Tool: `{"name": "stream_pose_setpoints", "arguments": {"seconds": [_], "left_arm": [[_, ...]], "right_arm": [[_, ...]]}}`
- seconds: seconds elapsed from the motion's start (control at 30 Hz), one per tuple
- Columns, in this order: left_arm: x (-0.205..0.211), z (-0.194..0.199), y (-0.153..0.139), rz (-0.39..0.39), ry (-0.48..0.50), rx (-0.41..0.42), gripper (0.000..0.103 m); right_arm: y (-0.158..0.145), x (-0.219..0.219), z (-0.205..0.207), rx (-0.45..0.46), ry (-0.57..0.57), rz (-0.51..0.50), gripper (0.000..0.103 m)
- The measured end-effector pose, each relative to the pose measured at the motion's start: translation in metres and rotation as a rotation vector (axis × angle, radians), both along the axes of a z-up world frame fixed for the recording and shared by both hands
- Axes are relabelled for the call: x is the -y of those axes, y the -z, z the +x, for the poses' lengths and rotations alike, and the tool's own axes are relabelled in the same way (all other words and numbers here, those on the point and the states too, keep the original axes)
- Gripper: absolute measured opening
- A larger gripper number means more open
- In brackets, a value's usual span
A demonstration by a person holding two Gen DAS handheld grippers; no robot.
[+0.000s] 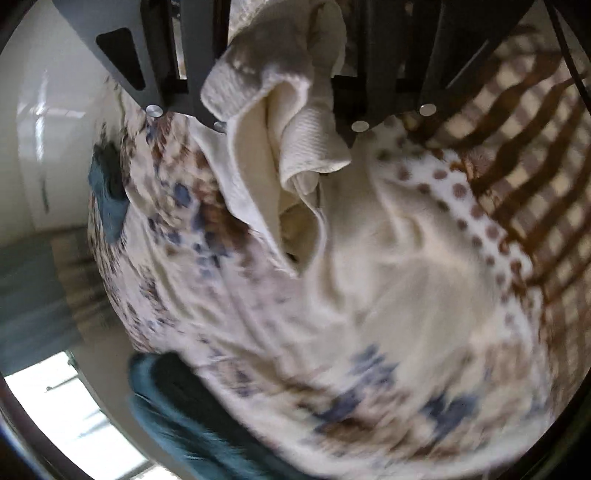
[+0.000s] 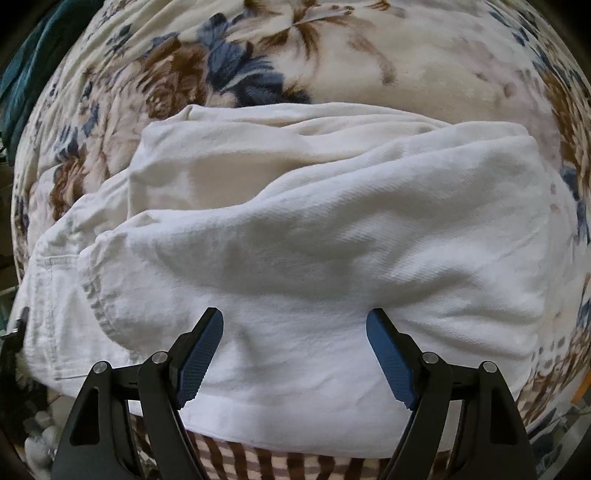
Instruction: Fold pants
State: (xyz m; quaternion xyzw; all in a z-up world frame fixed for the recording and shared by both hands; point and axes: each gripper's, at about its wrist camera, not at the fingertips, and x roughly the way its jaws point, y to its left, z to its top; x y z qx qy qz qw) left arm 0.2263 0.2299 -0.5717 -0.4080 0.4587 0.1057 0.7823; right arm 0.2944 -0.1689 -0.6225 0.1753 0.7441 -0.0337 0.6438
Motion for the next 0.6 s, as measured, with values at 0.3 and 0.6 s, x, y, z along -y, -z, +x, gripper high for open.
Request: {"name": "stream_pose_setpoints", "arguments": {"seconds": [0.3,0.6], "left_arm": [[0.148,0.013,-0.114,0.053,0.257,0.200,0.022],[0.376,0.013,-0.069,0.031,0.673,0.113,0.021]], "right_arm": [[-0.051,0.090,-0.034,0.111,0.115,0.103,0.082],[-0.061,0.273,-0.091,0.101,0.308,-0.013,0.082]]}}
